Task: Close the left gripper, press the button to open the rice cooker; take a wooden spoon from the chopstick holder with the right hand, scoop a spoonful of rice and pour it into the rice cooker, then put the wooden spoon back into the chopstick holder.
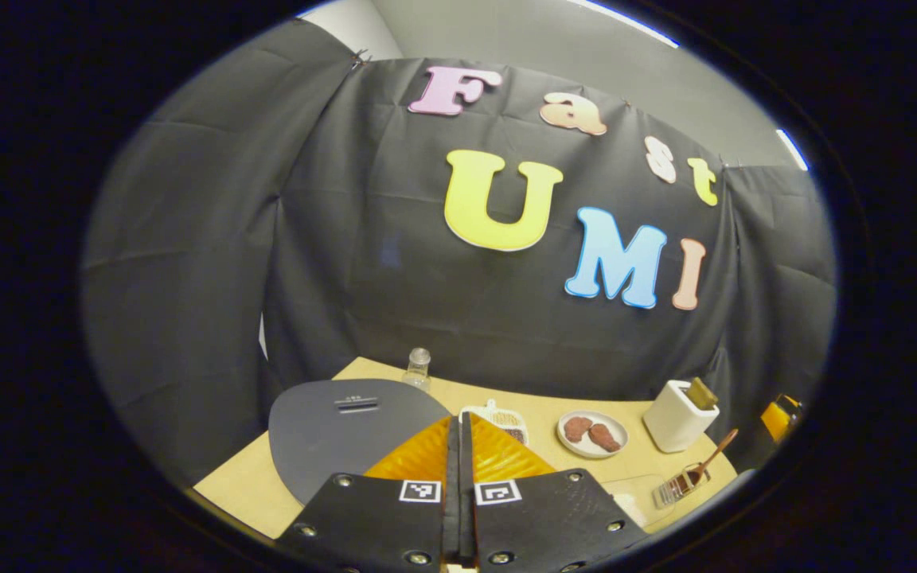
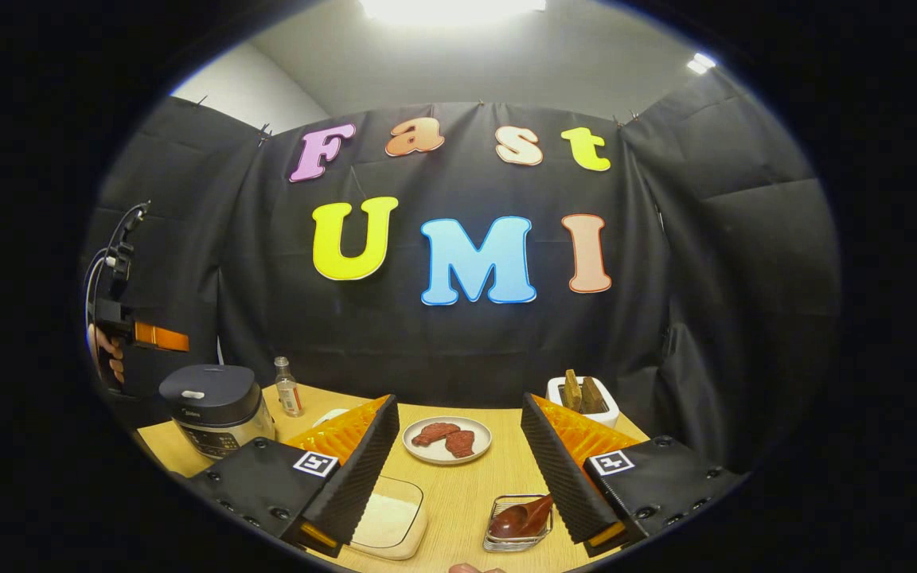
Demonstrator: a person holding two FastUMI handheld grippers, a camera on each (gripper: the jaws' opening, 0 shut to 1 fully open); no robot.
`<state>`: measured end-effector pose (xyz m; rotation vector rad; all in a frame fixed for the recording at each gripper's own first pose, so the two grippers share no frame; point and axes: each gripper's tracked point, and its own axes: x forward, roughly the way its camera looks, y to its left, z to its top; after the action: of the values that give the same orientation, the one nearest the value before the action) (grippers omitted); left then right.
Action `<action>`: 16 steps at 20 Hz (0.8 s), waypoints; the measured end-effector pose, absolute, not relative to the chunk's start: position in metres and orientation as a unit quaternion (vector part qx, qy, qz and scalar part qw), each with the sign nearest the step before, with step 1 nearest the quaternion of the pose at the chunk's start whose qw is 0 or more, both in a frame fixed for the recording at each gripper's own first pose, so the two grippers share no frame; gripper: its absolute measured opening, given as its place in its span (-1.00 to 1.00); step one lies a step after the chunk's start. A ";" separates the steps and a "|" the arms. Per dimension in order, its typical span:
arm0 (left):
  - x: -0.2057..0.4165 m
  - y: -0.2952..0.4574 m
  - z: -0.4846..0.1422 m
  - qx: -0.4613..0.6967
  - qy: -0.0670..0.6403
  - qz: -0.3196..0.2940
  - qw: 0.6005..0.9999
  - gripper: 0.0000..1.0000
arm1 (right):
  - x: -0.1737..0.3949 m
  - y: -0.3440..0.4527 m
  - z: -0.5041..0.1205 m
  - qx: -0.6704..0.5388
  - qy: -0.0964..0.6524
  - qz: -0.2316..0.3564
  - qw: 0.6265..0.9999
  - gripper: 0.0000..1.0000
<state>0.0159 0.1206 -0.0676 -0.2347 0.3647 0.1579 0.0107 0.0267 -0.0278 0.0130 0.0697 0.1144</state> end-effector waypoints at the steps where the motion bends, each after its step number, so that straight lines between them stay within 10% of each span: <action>1: 0.015 0.121 -0.074 -0.116 0.186 0.075 0.973 -0.98 | 0.011 0.027 -0.028 0.008 0.037 0.059 0.998 0.97; 16: -0.005 0.134 -0.155 -0.117 0.282 0.078 0.949 -0.98 | 0.012 0.030 -0.042 -0.010 0.050 0.065 0.997 0.97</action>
<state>-0.0051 0.1342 -0.1551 -0.2373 0.5741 0.1581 0.0115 0.0302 -0.0420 -0.0199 0.0994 0.1299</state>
